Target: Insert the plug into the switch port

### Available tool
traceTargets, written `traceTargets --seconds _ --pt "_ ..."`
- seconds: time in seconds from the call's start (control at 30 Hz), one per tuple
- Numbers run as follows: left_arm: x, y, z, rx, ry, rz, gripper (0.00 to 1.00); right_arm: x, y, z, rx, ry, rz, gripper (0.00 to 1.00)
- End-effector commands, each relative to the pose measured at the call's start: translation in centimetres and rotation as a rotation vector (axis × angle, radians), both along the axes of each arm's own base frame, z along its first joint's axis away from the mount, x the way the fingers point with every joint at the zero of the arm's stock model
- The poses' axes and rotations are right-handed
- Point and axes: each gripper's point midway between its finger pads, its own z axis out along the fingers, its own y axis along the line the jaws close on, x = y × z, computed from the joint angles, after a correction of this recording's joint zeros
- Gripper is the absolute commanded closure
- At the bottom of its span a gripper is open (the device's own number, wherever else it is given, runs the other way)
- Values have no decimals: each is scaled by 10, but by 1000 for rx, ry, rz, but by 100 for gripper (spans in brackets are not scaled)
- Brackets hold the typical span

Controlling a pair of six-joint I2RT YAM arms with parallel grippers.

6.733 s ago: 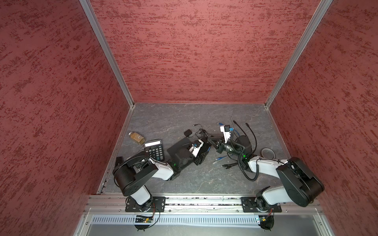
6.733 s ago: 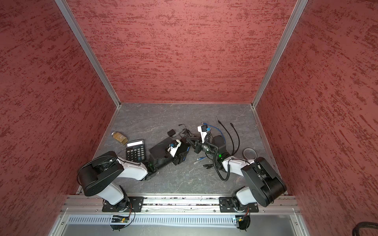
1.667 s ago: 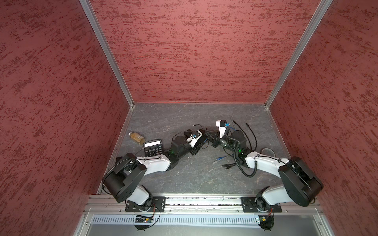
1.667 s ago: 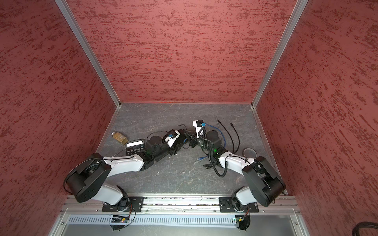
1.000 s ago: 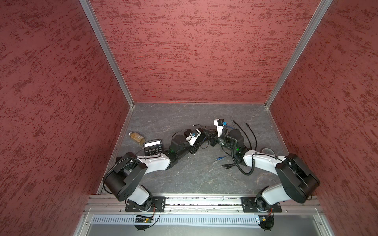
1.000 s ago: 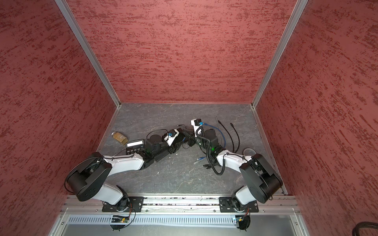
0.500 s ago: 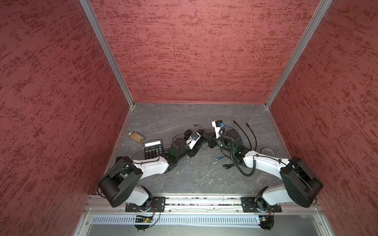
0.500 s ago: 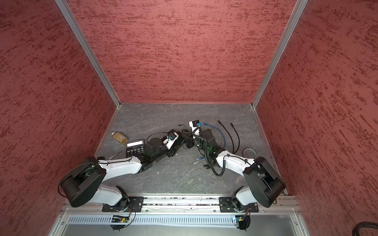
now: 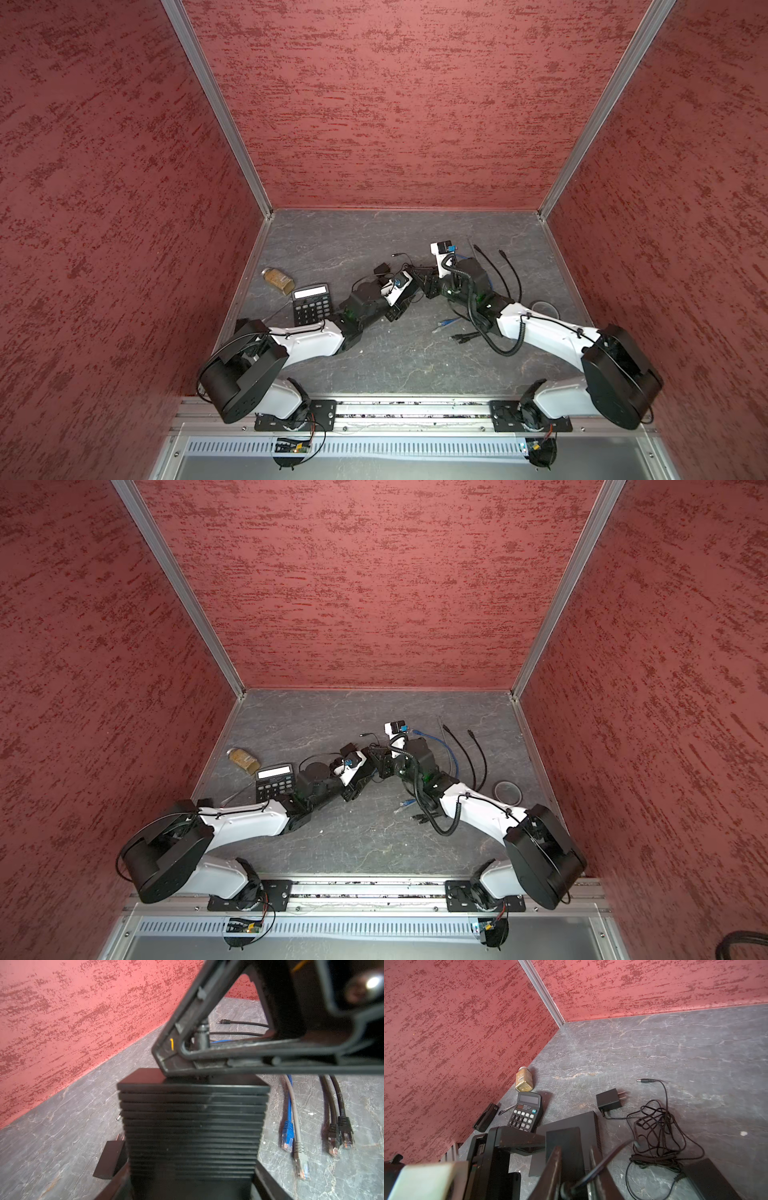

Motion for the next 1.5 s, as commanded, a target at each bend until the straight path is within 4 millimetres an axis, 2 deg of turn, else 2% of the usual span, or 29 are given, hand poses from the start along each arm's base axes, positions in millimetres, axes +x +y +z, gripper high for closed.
traceTargets --seconds 0.0,0.3,0.7,1.0,1.23,1.47 --pt "-6 -18 70 -167 -188 -78 65 -7 -6 -26 -67 106 -17 70" --pt "-1 -16 58 -158 -162 -45 65 -7 -9 -9 -3 123 -4 53" --pt "3 -18 51 -158 -133 -33 65 -13 -18 22 87 88 19 51" --pt "3 -18 48 -152 -126 -35 65 -8 -26 33 90 57 -15 56" --pt "3 -18 48 -152 -123 -36 65 -6 -23 33 78 57 2 71" --pt "2 -20 46 -151 -115 -45 65 -7 -20 36 96 44 18 78"
